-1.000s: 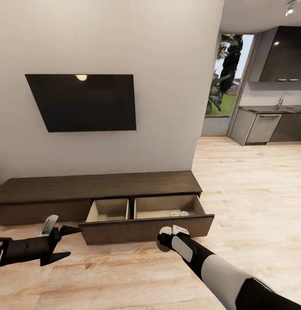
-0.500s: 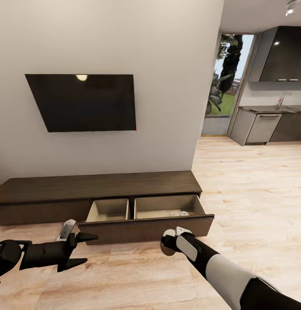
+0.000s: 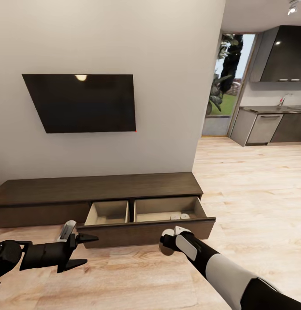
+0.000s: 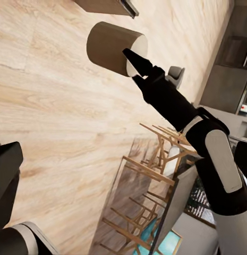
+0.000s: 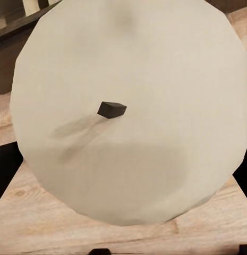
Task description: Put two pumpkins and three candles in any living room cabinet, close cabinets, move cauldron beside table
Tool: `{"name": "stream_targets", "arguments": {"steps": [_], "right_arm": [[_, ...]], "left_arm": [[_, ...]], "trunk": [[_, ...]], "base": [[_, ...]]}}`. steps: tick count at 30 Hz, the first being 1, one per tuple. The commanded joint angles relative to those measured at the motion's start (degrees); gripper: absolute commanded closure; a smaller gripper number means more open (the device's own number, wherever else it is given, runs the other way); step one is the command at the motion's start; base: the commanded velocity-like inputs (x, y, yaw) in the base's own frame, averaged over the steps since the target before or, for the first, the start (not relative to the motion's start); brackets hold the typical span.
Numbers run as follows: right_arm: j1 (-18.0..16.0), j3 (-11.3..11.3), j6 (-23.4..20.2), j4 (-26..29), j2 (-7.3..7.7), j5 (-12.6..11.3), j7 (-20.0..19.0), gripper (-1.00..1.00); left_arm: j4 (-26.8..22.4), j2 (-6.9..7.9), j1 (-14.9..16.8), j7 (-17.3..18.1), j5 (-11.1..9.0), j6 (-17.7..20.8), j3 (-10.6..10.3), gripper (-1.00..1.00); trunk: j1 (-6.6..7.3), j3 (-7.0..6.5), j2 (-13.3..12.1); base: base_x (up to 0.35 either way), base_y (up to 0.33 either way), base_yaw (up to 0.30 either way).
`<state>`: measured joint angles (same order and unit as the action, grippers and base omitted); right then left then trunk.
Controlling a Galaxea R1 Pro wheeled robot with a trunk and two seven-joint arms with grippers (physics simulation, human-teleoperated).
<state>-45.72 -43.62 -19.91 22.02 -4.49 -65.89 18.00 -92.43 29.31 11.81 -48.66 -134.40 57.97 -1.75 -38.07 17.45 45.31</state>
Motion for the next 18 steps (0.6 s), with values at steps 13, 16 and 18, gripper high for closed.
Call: {"name": "stream_targets", "arguments": {"steps": [13,16,18], "right_arm": [[-0.07,-0.41,-2.53,3.28,0.06,0.05,0.46,1.0],[-0.07,-0.41,-2.48,3.27,0.09,0.06,0.44,1.0],[-0.07,-0.41,-2.44,3.24,0.09,0.06,0.4,1.0]], "left_arm": [[-0.12,-12.82,1.05,-0.13,-0.6,-0.19,-11.44,-1.0],[-0.12,-15.53,1.09,1.58,-0.6,-0.15,-15.11,-1.0],[-0.12,-15.99,1.1,3.14,-0.6,-0.11,-16.5,-1.0]], "trunk": [[-0.01,0.08,0.07],[-0.01,0.08,0.07],[-0.01,0.08,0.07]], "base": [[0.0,0.0,0.0],[0.0,0.0,0.0],[0.0,0.0,0.0]]}}
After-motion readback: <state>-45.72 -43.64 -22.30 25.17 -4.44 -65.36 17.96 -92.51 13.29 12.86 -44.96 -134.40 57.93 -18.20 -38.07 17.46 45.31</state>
